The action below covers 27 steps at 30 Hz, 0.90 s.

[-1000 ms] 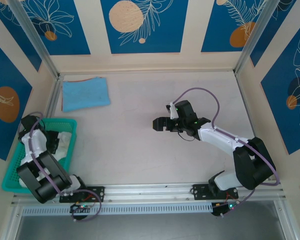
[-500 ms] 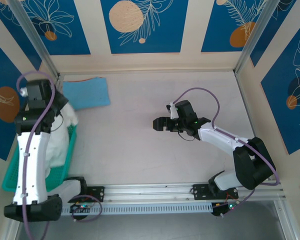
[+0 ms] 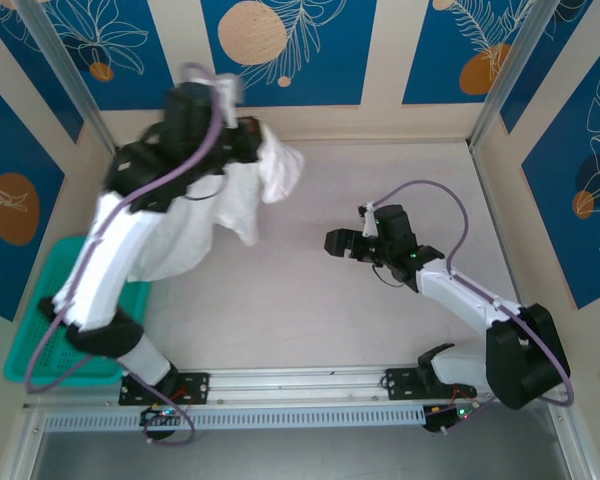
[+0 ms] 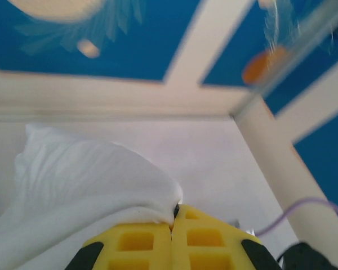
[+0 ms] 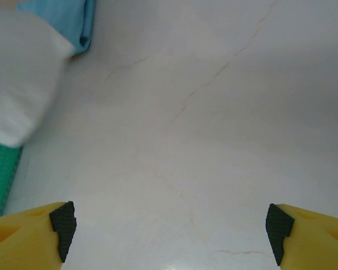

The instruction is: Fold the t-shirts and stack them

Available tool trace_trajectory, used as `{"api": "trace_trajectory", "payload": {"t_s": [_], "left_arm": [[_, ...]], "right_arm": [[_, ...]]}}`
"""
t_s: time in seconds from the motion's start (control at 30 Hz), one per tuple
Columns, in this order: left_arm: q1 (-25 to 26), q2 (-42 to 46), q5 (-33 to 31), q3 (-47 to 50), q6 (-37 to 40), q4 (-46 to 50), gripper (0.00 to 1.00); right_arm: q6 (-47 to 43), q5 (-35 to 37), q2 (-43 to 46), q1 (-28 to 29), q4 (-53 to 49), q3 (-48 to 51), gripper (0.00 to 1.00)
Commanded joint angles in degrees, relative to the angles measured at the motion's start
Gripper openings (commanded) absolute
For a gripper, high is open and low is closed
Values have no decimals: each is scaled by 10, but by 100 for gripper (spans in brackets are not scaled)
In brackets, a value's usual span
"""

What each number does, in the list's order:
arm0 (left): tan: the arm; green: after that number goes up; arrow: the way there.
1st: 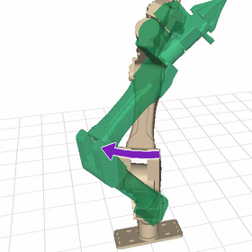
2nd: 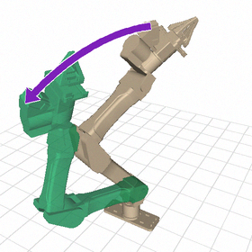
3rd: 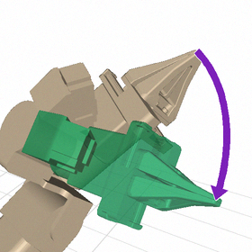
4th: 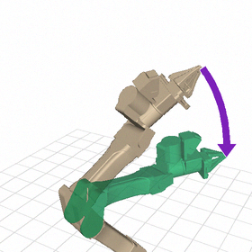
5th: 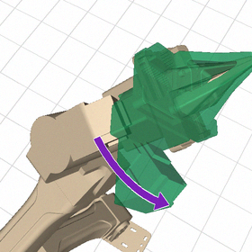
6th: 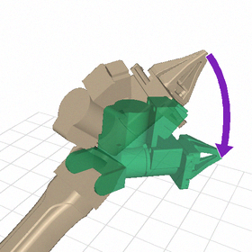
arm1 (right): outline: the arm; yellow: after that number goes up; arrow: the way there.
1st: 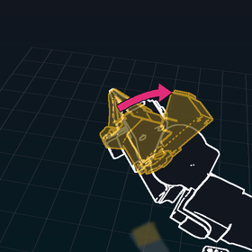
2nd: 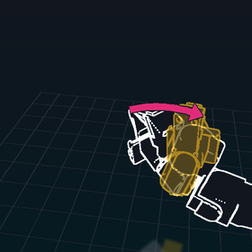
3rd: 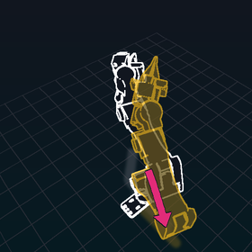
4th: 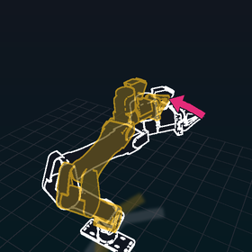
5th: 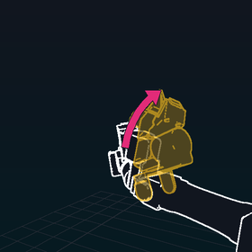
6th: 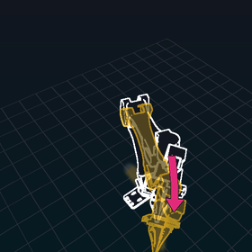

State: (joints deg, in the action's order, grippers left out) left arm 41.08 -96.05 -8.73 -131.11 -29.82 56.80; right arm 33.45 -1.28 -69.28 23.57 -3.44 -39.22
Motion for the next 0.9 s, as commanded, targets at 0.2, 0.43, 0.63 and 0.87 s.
{"api": "trace_trajectory", "payload": {"t_s": [0.2,0.43,0.63,0.87], "left_arm": [[10,-323,53,-199,-16,172,91],[-7,-231,30,21,-33,96,92],[-7,-75,-1,369,-70,-26,88],[-12,20,-49,623,-104,-72,90]], "right_arm": [[106,98,138,-109,-1,89,90],[126,109,119,-150,-70,66,86],[128,116,5,-154,-180,-20,72],[114,71,-92,-172,-202,-66,53]]}}
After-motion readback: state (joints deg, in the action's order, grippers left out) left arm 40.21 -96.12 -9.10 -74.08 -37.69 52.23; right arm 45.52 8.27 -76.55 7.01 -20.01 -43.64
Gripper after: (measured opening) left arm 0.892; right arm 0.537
